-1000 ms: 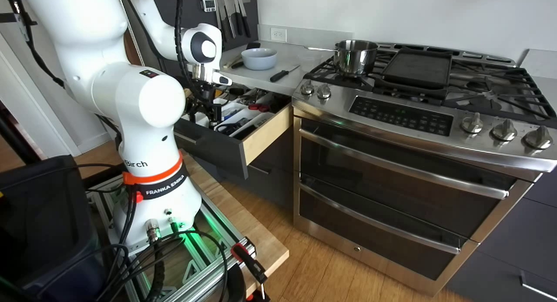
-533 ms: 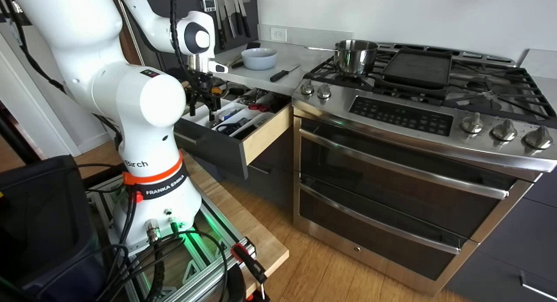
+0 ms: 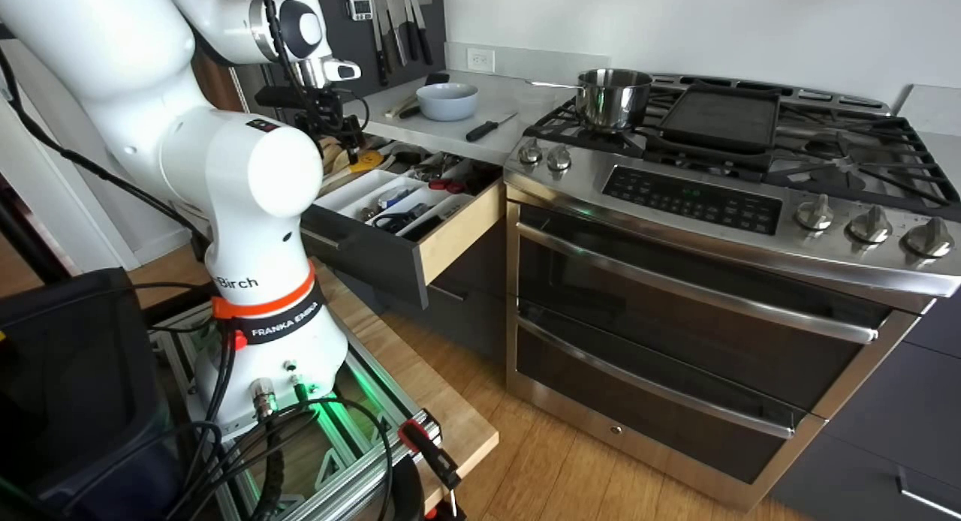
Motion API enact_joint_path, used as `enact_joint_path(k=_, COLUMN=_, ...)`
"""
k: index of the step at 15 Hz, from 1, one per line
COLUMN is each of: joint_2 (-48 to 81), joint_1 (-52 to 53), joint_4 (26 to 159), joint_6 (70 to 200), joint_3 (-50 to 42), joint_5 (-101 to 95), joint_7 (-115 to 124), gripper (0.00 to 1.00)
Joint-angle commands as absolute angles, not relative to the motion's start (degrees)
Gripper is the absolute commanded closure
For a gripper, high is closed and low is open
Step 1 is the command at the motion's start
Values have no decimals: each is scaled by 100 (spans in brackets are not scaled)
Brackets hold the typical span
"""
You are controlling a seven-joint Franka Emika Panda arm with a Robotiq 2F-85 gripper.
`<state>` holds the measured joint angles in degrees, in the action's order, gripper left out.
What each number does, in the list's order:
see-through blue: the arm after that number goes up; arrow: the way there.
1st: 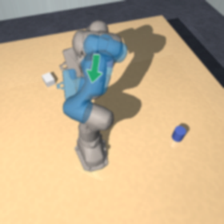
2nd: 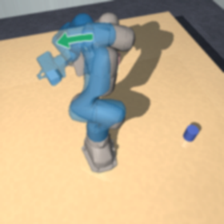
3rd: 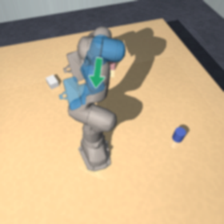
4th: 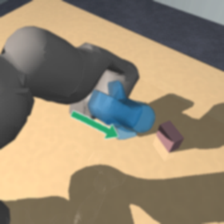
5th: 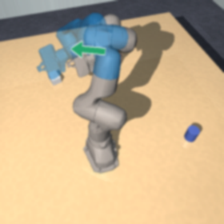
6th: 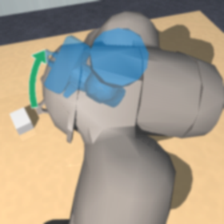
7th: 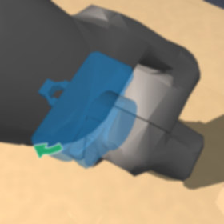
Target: Open the first top drawer wider
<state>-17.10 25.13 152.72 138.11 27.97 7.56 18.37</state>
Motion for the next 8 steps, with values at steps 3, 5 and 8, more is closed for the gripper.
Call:
enact_joint_path(k=3, joint_2=-2508, joint_1=2597, joint_4=15513, joint_6=14443, joint_3=3183, joint_5=308, joint_7=2454, gripper=0)
enact_joint_path(k=5, joint_2=-2713, joint_1=2773, joint_4=15557, joint_6=14391, joint_3=3131, joint_5=540, joint_7=2313, gripper=0)
enact_joint_path(k=8, joint_2=-3304, joint_1=2966, joint_4=15813, joint_6=14508, joint_3=3110, joint_5=605, joint_7=2305, gripper=0)
